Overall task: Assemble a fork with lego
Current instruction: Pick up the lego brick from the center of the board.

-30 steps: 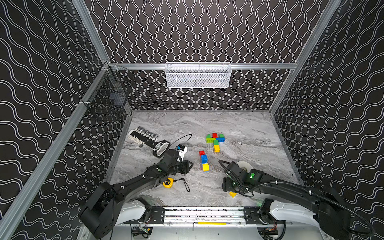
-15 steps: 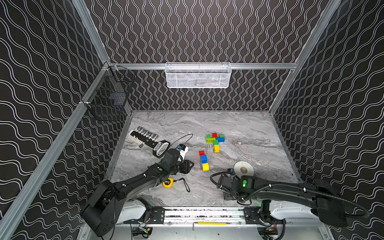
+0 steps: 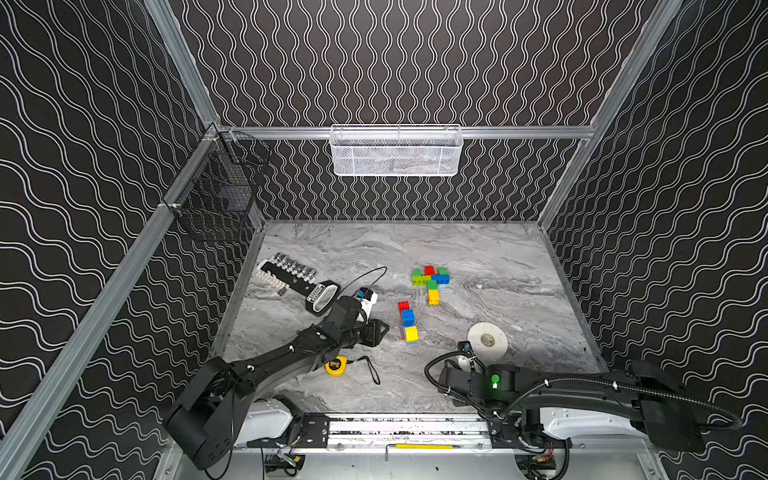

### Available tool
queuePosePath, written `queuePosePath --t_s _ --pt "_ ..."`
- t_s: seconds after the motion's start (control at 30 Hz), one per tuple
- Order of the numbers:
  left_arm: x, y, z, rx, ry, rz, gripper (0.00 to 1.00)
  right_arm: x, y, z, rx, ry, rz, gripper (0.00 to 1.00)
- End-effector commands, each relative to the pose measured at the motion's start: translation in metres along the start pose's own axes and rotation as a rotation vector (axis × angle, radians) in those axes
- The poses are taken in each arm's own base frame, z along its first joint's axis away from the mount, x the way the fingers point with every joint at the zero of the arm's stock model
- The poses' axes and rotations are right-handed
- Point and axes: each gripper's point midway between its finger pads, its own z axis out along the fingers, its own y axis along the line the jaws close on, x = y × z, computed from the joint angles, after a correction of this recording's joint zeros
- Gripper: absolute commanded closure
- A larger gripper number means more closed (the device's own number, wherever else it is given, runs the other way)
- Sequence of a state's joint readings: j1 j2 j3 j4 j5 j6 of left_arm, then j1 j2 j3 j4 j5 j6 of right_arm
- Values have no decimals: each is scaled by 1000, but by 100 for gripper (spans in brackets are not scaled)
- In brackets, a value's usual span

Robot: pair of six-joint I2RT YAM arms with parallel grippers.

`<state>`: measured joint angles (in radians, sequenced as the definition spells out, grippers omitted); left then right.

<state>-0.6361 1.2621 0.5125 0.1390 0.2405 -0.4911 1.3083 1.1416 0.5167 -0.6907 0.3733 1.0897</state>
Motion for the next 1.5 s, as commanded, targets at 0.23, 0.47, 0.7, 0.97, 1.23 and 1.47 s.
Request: queuePosePath --t_s 0.23,0.47,0.7,0.97,1.23,1.47 --pt "-7 -5 1 12 -17 23 60 2 -1 0 1 -39 11 56" --pt "-7 -5 2 9 -15 23 60 1 -2 2 13 -53 17 63" --pt "-9 -5 0 7 -19 23 60 -6 -3 3 14 -99 48 70" --pt "-14 -9 1 19 -28 19 60 -18 -2 11 57 -186 78 71" --pt "-20 -4 -6 18 -51 -17 60 -28 1 8 45 -244 98 76" --pt "-34 -21 -11 118 -79 -4 61 -77 33 -35 -154 -451 14 90"
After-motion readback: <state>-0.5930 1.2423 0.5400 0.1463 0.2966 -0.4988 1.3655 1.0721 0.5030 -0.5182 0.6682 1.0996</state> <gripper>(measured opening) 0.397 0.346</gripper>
